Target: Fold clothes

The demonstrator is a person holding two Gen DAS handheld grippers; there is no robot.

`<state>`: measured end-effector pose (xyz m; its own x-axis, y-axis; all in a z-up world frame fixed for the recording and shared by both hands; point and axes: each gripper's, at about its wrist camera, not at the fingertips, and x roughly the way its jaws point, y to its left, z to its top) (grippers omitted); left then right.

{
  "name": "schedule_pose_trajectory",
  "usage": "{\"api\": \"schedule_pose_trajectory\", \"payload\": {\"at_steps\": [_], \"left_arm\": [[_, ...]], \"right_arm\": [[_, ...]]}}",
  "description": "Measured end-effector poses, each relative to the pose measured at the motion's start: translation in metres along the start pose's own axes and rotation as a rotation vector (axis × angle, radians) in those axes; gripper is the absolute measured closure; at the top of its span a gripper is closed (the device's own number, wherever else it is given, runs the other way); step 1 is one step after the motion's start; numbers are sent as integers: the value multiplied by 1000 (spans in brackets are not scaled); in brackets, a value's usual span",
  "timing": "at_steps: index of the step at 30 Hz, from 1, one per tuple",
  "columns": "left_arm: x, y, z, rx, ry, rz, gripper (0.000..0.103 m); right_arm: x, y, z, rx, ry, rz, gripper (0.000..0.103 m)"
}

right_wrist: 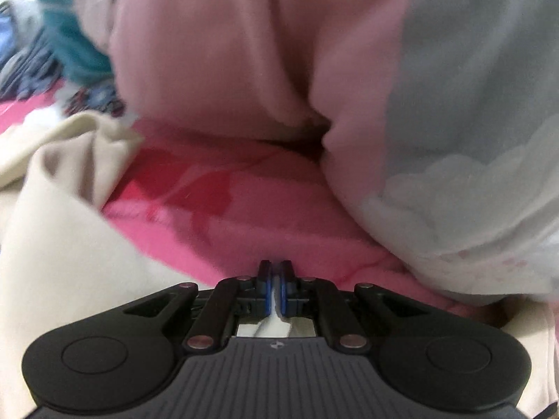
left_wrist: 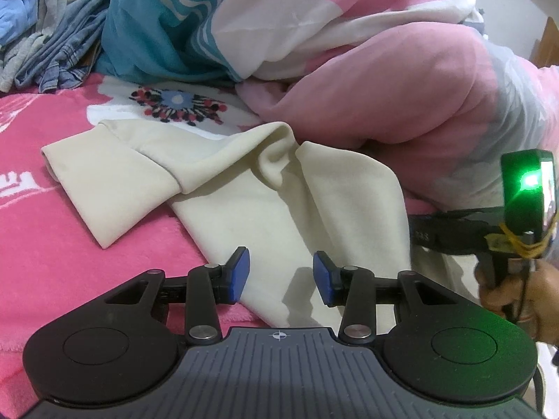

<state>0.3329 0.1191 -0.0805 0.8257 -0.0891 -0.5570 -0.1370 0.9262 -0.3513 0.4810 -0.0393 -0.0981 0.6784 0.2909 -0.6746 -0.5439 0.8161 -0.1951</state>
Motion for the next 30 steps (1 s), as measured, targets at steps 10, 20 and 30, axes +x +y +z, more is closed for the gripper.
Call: {"api": "schedule_pose_trajectory", "payload": {"at_steps": [10,20,30], "left_arm": [[-23,28,21,-129,-10,-82,61],[-54,31,20,-57,56,-256,54],[-72,54,-6,40,119,-163,47]], "right_arm": [[-185,-98,3,385,-165,-42,94],[-365,-90,-110,533,-103,29,93],[-273,-11,-145,495,-17,288,93]]}}
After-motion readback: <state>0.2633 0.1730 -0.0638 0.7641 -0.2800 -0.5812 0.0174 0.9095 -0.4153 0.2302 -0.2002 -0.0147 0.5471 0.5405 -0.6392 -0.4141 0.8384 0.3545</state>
